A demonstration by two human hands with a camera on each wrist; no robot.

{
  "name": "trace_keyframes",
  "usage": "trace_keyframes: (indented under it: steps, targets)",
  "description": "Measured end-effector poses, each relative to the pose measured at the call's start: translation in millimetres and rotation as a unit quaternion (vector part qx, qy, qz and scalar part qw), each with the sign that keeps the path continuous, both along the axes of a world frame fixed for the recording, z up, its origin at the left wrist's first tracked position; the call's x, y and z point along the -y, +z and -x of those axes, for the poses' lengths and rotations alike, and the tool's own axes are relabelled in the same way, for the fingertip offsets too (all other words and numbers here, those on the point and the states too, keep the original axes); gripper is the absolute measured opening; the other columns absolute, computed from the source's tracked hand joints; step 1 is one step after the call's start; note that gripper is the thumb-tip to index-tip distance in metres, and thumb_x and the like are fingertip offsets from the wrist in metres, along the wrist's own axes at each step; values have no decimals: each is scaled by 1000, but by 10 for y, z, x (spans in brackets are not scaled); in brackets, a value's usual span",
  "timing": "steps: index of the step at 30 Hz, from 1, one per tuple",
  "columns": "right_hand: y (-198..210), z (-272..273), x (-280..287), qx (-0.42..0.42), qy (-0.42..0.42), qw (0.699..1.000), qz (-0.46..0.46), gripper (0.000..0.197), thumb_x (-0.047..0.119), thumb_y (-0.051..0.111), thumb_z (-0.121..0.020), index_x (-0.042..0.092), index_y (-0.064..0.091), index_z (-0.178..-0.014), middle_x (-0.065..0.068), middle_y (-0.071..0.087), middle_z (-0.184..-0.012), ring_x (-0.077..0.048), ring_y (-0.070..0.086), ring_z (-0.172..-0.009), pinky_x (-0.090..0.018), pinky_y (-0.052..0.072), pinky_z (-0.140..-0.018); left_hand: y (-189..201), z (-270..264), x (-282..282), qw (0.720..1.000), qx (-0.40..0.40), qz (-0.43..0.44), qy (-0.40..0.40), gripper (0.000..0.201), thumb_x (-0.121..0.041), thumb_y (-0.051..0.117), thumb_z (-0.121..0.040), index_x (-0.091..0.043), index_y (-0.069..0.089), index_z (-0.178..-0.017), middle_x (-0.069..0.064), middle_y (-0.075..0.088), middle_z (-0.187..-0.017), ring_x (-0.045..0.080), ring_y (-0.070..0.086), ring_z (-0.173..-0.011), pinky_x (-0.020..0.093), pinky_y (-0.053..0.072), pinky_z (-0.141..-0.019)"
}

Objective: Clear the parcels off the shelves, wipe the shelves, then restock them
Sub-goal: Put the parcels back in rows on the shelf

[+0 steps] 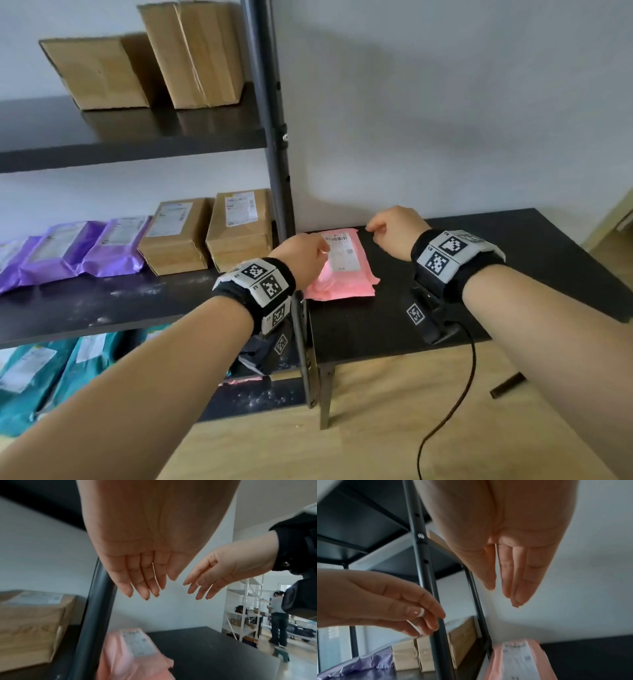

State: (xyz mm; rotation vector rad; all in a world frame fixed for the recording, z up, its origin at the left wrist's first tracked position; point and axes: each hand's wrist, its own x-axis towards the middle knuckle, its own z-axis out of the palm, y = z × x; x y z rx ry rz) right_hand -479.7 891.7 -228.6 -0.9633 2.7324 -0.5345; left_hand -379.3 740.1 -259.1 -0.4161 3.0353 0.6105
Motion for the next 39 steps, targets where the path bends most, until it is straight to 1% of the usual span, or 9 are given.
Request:
trace_keyframes:
  steps: [4, 8, 11, 16, 19, 23, 29, 35, 39]
  targets:
    - [-459, 256, -3, 41, -3, 999, -34, 38, 5, 53, -91, 12, 55, -129, -8, 57, -128, -22, 54, -117, -28, 41, -95, -466, 344, -48, 996, 81, -33, 9, 48, -26, 50, -93, -12, 42, -138, 8, 49, -137, 22, 53, -119, 31, 43, -100]
    - [-923, 643, 108, 84, 20, 994, -68, 36, 7, 55, -89, 9, 55, -125, -12, 59, -122, -26, 58, -107, -31, 47, -87, -843, 729, -33, 991, 115, -43, 56, 63, -28, 62, -86, -10, 35, -140, 12, 44, -137, 28, 51, -120, 37, 47, -97]
    - [-1234, 922, 205, 127, 40, 987, -91, 53, 11, 61, -86, 10, 42, -135, -15, 52, -126, -30, 55, -111, -35, 49, -91, -1131, 970, -10, 982, 151, -51, 102, 76, -30, 68, -80, -13, 27, -142, 13, 38, -138, 30, 47, -122, 40, 47, -96]
    - [-1798, 1262, 421, 175, 89, 977, -84, 86, 42, 69, -74, 35, 18, -142, -12, 41, -129, -30, 49, -112, -44, 46, -97, -1469, 1273, 92, 970, 192, -39, 143, 94, -20, 73, -75, -23, 10, -146, 13, 15, -149, 33, 36, -131, 37, 46, -96]
    - [-2018, 1374, 472, 191, 115, 972, -76, 91, 41, 68, -79, 29, 12, -149, -11, 29, -144, -30, 40, -127, -40, 36, -108, -1575, 1344, 111, 963, 207, -56, 164, 104, -16, 71, -77, -24, -4, -149, 16, 22, -145, 33, 39, -129, 39, 46, -97]
    - [-2110, 1436, 500, 201, 120, 972, -24, 71, 32, 59, -88, 25, 21, -147, -7, 35, -142, -26, 44, -126, -38, 40, -106, -1617, 1372, 104, 966, 179, -55, 177, 103, -17, 69, -79, -26, -5, -149, 13, 38, -133, 30, 45, -121, 41, 48, -95]
    - [-1970, 1418, 404, 170, 142, 975, 1, 81, 33, 68, -81, 18, 24, -147, -5, 41, -137, -20, 43, -126, -34, 37, -108, -1517, 1340, 34, 970, 159, -106, 148, 96, -11, 63, -85, -23, -8, -150, 9, 39, -136, 21, 53, -112, 25, 46, -81]
    - [-1715, 1169, 186, 126, 113, 985, 20, 64, 23, 60, -87, 14, 32, -144, -8, 42, -138, -23, 43, -127, -30, 37, -106, -1352, 1101, -165, 982, 82, -116, 126, 82, -9, 55, -91, -13, -1, -150, 10, 16, -156, 24, 26, -140, 30, 25, -110]
    - [-1481, 729, -33, 92, 90, 991, 45, 52, 22, 59, -86, 14, 42, -134, -7, 50, -126, -22, 51, -116, -27, 43, -97, -1197, 739, -308, 988, 39, -107, 103, 83, -7, 52, -90, -22, -4, -151, 9, 27, -151, 27, 44, -128, 37, 41, -105]
